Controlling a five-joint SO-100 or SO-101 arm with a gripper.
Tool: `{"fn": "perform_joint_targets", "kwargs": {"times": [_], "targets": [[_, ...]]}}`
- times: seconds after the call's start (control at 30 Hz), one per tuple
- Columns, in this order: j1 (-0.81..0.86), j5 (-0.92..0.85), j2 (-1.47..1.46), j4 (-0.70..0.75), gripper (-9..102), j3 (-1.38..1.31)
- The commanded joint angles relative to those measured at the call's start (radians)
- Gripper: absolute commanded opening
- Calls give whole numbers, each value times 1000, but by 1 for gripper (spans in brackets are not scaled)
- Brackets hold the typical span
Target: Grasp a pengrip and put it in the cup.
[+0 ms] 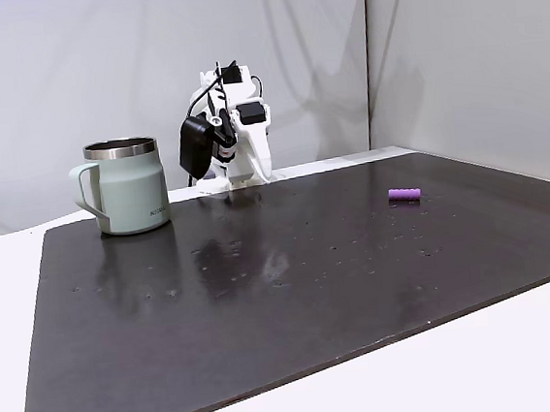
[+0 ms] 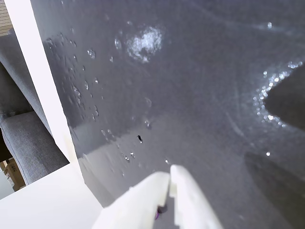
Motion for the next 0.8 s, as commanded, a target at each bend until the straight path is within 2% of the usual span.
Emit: {"fn": "perform_joint_targets", "kwargs": {"times": [0.0, 0.43, 0.63, 0.77], "targets": [[-49, -46, 8, -44, 0, -2], [-35, -49, 8, -44, 0, -2], [-25, -273, -8, -81, 0, -77], [-67, -322, -225, -49, 0, -221]]}}
